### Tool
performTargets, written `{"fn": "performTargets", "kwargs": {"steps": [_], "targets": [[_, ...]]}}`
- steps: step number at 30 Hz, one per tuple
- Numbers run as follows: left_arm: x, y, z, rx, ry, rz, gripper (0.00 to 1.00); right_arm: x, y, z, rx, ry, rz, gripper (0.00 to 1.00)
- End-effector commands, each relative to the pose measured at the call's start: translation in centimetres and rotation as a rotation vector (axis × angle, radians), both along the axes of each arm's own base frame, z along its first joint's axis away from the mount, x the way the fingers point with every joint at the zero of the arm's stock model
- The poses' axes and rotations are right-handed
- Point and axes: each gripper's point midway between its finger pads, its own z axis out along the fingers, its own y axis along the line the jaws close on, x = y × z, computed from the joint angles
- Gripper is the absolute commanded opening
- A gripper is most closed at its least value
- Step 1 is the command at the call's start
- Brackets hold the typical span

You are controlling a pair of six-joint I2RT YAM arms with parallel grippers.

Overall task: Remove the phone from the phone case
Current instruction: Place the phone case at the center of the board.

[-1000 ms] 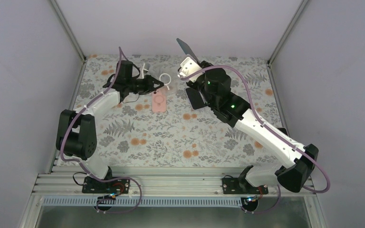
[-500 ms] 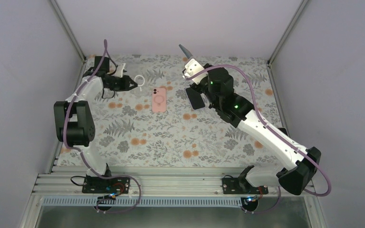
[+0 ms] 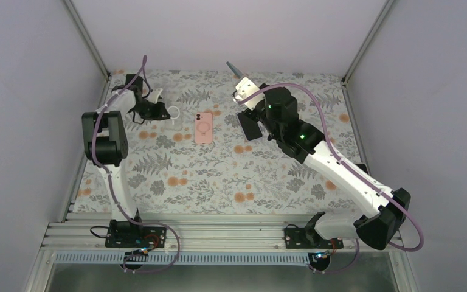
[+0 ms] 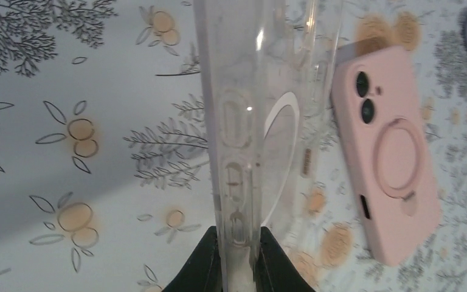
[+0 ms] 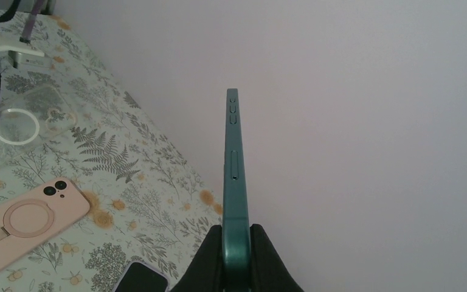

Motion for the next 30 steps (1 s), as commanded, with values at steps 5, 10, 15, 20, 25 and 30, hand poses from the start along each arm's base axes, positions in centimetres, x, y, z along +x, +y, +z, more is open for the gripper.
{"fn": "performTargets", "kwargs": {"steps": [5, 10, 15, 20, 25, 30], "targets": [[2.0, 2.1, -3.4, 0.099, 0.043, 0.040, 0.03, -0.2, -0.1, 1.3, 0.064, -0.030, 0.010, 0.04], [2.8, 3.9, -5.4, 0.202, 0.055, 0.074, 0.08, -0.1, 0.1, 0.9, 0.060, -0.023, 0.013, 0.04], [2.7, 5.0, -6.7, 0.270, 0.075, 0.102, 0.22, 0.0, 0.2, 0.6, 0.055, -0.018, 0.014, 0.04], [2.9, 5.6, -6.8, 0.309, 0.075, 0.120, 0.35, 0.0, 0.3, 0.5, 0.060, -0.011, 0.017, 0.04], [3.3, 5.7, -4.3, 0.295, 0.031, 0.144, 0.51, -0.2, 0.5, 0.5, 0.058, -0.008, 0.028, 0.04], [4.4, 3.9, 4.9, 0.165, -0.180, 0.163, 0.70, 0.2, 0.3, 1.2, 0.030, -0.055, 0.016, 0.04]]}}
